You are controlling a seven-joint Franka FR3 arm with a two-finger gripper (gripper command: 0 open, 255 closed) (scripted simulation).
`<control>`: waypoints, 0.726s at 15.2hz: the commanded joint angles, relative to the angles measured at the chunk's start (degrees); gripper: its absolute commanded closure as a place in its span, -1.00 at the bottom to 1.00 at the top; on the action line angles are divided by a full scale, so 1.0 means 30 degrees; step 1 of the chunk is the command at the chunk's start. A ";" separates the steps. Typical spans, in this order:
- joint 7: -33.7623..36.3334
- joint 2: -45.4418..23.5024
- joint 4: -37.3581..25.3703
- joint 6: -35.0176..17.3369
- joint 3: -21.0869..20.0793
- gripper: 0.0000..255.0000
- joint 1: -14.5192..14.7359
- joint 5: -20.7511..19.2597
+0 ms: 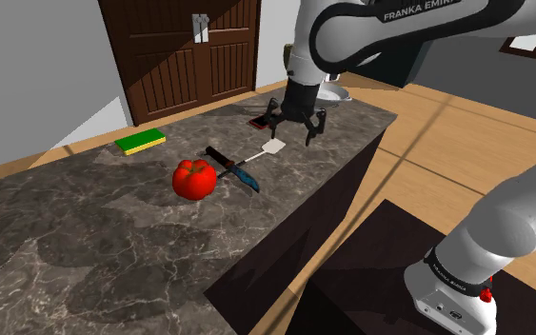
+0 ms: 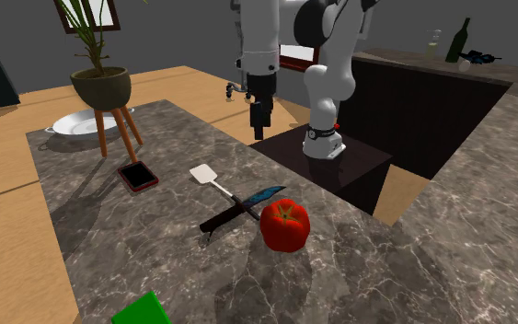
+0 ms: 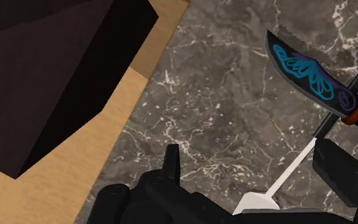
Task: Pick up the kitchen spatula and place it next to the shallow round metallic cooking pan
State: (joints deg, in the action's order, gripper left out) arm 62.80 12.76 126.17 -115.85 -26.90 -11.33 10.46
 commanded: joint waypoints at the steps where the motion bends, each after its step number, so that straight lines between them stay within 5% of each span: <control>1: 0.2422 -0.1601 -0.0913 -0.0595 -0.0555 -1.00 -0.0328 -0.0671; 11: 1.2781 -0.9766 -0.6674 -0.1936 -0.0073 -1.00 0.0144 -0.4953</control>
State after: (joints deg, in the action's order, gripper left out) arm 97.82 -14.23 108.14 -121.63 -27.66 -11.50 -3.29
